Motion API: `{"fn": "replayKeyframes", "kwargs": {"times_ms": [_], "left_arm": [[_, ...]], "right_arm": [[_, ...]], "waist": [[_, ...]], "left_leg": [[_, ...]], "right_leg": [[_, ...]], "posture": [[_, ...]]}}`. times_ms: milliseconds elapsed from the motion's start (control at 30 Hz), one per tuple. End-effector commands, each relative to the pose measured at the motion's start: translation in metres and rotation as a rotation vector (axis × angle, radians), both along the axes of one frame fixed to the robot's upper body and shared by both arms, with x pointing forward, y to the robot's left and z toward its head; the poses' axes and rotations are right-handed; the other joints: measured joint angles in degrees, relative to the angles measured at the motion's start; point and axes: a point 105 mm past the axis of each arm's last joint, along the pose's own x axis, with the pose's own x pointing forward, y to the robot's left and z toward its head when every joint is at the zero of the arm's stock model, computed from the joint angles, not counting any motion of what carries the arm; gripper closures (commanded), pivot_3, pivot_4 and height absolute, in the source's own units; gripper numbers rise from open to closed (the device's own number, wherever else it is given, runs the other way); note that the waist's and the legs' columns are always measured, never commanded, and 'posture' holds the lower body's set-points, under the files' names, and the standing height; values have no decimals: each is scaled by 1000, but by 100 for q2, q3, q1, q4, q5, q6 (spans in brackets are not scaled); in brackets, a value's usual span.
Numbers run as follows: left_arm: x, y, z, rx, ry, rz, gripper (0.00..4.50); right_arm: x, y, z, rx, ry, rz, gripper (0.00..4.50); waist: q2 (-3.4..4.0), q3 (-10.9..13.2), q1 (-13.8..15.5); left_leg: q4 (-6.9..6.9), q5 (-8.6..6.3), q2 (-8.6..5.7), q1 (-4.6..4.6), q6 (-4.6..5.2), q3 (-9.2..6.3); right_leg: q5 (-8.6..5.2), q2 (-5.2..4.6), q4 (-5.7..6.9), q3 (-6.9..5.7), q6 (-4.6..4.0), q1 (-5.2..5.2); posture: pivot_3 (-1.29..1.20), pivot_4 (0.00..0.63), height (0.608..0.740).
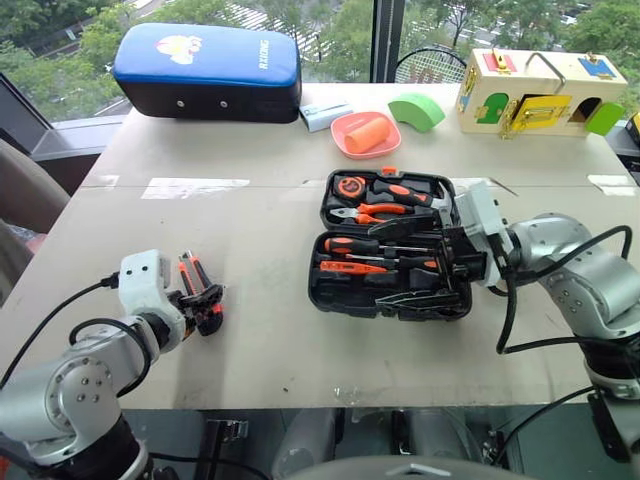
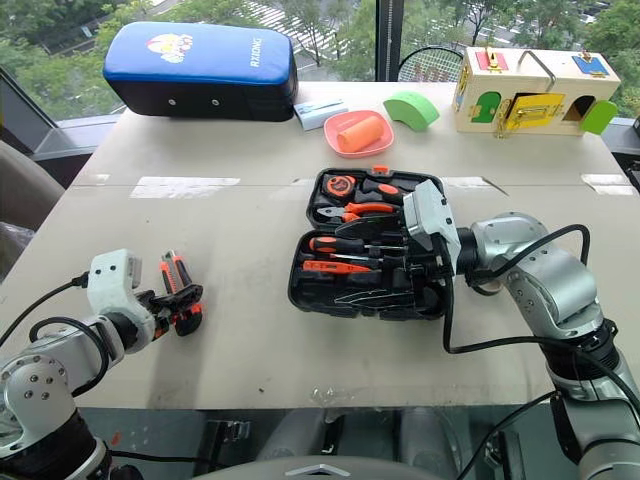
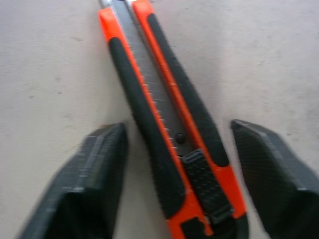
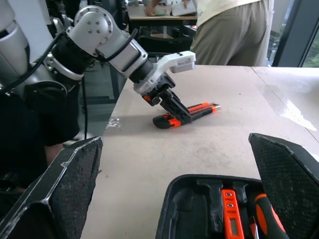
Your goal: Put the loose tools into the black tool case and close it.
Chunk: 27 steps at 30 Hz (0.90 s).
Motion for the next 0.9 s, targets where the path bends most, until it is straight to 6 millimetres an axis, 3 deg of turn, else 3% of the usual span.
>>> {"fn": "replayKeyframes", "kwargs": {"times_ms": [33, 100, 233, 333, 433, 533, 667, 900], "left_arm": [[0, -1, -7, -20, 38, -22, 2516], [4, 2, -1, -18, 20, -33, 2779], [30, -6, 50, -12, -139, -306, 2779], [31, -42, 83, 20, -230, -703, 2780], [26, -73, 93, 21, -223, -1043, 2780], [24, -102, 90, 43, -173, -1388, 2780], [33, -132, 78, 82, -79, -1723, 2780], [61, -159, 50, 217, 30, -1980, 2780]], "right_arm": [[-3, -4, 13, 9, -60, -4, 0], [-2, -6, 13, 2, -60, -11, 0], [-2, -16, 7, -50, -56, -46, 0], [-7, -25, 1, -91, -42, -65, 0], [-11, -32, -4, -106, -29, -108, 0], [-16, -37, -8, -111, -23, -169, 0], [-23, -41, -12, -109, -16, -252, 0], [-36, -47, -16, -99, -15, -389, 0]], "waist": [[2, -1, -2], [5, -3, 0], [-2, 2, 10], [-4, 3, 4], [10, 5, -11], [18, 10, -8], [17, 11, -9], [9, 16, -79]], "left_leg": [[0, 0, 0, 0, 0, 0], [0, 0, 0, 0, 0, 0], [-1, 6, 3, -5, -9, -17], [-1, 5, 1, -15, -9, -17], [-18, 5, 2, -17, -8, -15], [-30, 5, 4, -18, -8, -15], [-28, 5, 4, -25, -7, -16], [-13, 3, 3, -32, -1, -14]], "right_leg": [[0, 0, 0, 0, 0, 0], [0, 0, 1, -1, 0, 0], [3, 4, 2, -18, -7, -2], [3, 0, -9, -17, -7, -2], [3, -3, -37, -14, -7, -2], [3, -2, -48, -16, -7, -2], [3, 1, -48, -20, -7, -3], [4, 10, -42, -17, -4, -3]], "posture": [[0, 150, 735], [0, 150, 735], [0, 150, 735], [0, 150, 735], [0, 150, 735], [0, 150, 735], [0, 150, 735], [0, 150, 735]]}}
